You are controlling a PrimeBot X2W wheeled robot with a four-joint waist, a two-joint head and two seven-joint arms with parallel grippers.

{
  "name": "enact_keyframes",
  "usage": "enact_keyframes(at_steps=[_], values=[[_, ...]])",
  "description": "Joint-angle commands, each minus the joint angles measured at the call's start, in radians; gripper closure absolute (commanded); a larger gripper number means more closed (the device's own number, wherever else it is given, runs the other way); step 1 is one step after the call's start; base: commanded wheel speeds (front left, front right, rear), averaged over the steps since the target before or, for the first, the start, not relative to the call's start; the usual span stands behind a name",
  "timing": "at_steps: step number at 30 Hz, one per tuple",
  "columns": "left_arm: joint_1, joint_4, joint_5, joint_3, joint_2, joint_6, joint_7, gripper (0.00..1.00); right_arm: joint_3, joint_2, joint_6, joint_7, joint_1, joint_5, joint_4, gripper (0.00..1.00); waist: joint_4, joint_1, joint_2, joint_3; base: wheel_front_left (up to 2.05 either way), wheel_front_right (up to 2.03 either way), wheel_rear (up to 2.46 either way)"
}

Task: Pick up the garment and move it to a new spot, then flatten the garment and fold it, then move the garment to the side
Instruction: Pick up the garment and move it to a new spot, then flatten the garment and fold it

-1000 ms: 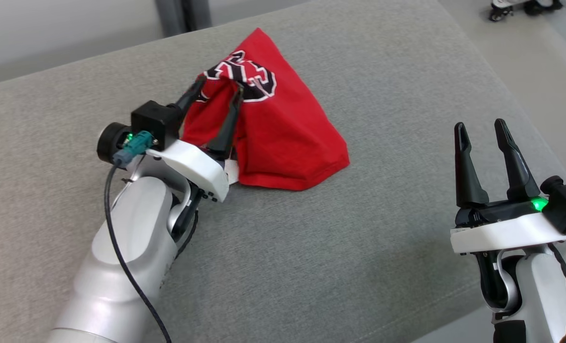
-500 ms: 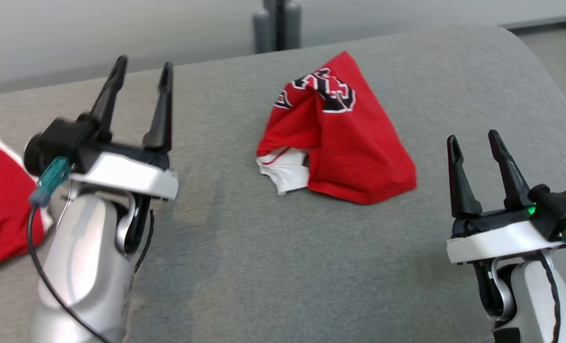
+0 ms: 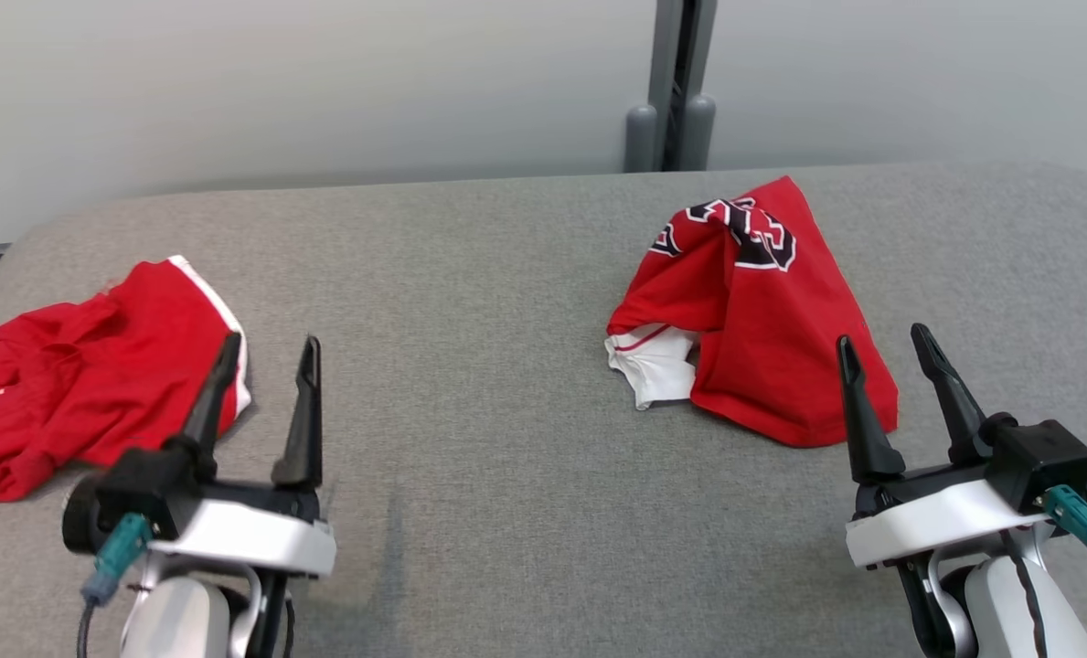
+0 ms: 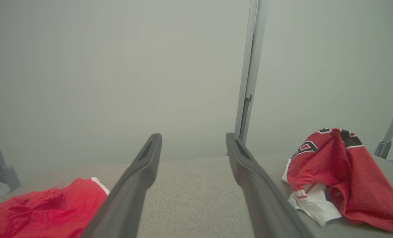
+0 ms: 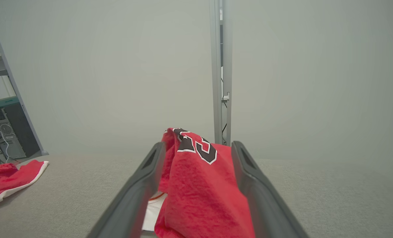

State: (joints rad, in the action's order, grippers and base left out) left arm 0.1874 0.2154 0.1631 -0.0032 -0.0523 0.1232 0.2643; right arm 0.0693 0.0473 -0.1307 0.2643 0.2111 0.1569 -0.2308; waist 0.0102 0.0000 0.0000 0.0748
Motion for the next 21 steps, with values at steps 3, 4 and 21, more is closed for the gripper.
enact_keyframes(at_steps=[3, 4, 21], values=[[-0.045, -0.033, 0.025, -0.037, 0.000, -0.020, 0.000, 0.00, 0.001, 0.006, 0.000, 0.001, -0.019, -0.002, -0.007, 0.00, 0.018, 0.0000, 0.0000, -0.015, 0.00, 0.00, 0.00], [-0.051, -0.040, 0.030, -0.048, 0.000, -0.027, 0.000, 0.00, 0.002, 0.006, 0.000, 0.001, -0.019, -0.001, -0.008, 0.00, 0.019, 0.0000, 0.0000, -0.016, 0.00, 0.00, 0.00], [-0.045, -0.046, 0.059, -0.112, 0.000, -0.055, 0.000, 0.00, 0.045, 0.005, 0.000, 0.001, 0.009, -0.040, -0.037, 0.00, 0.048, 0.0000, 0.0000, 0.008, 0.00, 0.00, 0.00]])
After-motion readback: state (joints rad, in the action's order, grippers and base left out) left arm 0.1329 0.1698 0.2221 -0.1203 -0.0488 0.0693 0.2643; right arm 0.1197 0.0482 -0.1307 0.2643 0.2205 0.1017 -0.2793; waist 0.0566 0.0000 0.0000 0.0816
